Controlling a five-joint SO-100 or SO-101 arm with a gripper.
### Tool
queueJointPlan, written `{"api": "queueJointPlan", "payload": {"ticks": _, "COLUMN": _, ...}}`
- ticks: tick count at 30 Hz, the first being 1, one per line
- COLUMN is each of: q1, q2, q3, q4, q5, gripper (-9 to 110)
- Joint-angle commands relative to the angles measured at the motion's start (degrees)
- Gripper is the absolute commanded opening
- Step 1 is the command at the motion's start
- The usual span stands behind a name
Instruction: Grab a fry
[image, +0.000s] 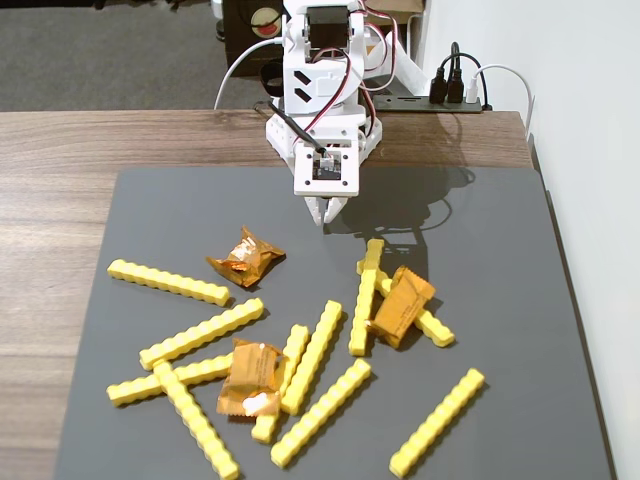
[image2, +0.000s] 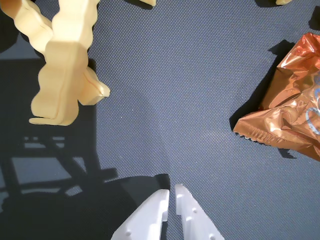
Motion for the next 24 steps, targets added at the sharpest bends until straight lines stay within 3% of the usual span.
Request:
{"api": "queueJointPlan", "payload": {"ticks": 1, "q1": -0.18, "q2": 0.26, "q3": 0.09, "q4": 0.26, "q5": 0.0, "gripper": 1}}
{"api": "queueJointPlan", "payload": {"ticks": 24, "q1": -1.49, "q2": 0.26, "q3": 0.09, "q4": 0.26, "q5": 0.0, "gripper": 1}}
